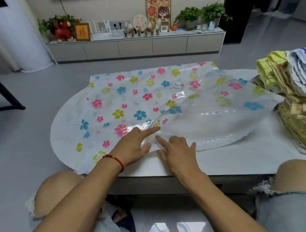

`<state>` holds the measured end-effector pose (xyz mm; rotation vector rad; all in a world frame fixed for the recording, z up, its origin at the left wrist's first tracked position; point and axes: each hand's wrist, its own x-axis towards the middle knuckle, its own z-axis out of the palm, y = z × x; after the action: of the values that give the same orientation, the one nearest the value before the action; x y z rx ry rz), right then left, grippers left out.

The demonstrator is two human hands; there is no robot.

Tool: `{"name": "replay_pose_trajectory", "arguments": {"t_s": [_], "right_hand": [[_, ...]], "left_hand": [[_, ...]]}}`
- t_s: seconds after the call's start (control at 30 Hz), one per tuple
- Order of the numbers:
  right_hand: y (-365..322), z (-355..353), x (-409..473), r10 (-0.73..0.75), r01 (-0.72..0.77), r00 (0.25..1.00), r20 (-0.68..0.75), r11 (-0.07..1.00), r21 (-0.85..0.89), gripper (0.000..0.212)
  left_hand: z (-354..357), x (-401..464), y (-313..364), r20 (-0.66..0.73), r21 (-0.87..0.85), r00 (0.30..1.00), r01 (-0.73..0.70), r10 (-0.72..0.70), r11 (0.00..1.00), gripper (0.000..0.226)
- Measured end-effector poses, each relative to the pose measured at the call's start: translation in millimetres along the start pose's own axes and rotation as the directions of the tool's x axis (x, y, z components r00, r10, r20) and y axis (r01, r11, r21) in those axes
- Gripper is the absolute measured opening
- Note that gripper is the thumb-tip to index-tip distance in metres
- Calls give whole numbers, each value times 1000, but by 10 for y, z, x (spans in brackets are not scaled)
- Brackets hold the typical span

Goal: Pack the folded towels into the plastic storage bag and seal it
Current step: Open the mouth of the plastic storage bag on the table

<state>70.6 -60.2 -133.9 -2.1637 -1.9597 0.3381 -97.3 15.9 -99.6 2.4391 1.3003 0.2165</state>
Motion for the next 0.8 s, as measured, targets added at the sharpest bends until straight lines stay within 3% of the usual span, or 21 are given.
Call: {"name": "replay_pose_trajectory", "arguments": {"t_s": [0.13, 0.27, 0.33, 0.43, 0.53, 0.63, 0.7, 0.8], "right_hand": [[-45, 84, -64, -52, 57, 997, 49, 994, -89, 41], [57, 80, -183, -35, 37, 999, 18, 993, -113, 39], [-34, 27, -163, 29, -26, 999, 21, 990, -139, 36], [-351, -28, -43, -10, 11, 1000, 8, 989, -146, 34], [-523, 0, 29, -110, 110, 994, 10, 993, -40, 33], [-439, 70, 55, -129, 129, 991, -33, 992, 8, 35], [-370, 153, 31, -159, 158, 987, -24, 987, -41, 38], [-277, 269, -78, -178, 173, 983, -53, 981, -84, 37]], "left_hand": [[16, 23, -34, -247, -32, 969, 22, -29, 999, 50], [-192, 75, -188, -470, -344, 846, 88, -253, 935, 31], [-221, 51, -178, -452, -456, 829, 101, -328, 884, 25], [-215, -35, -70, -345, -507, 893, 82, -290, 858, 28], [-220, -192, -98, -179, -374, 976, 48, -122, 926, 54], [-147, -341, -218, -38, -30, 999, 28, -29, 999, 42], [-87, -358, -258, -101, 40, 994, 33, -29, 999, 34], [-132, -284, -278, -328, 22, 943, 71, -60, 997, 34]]}}
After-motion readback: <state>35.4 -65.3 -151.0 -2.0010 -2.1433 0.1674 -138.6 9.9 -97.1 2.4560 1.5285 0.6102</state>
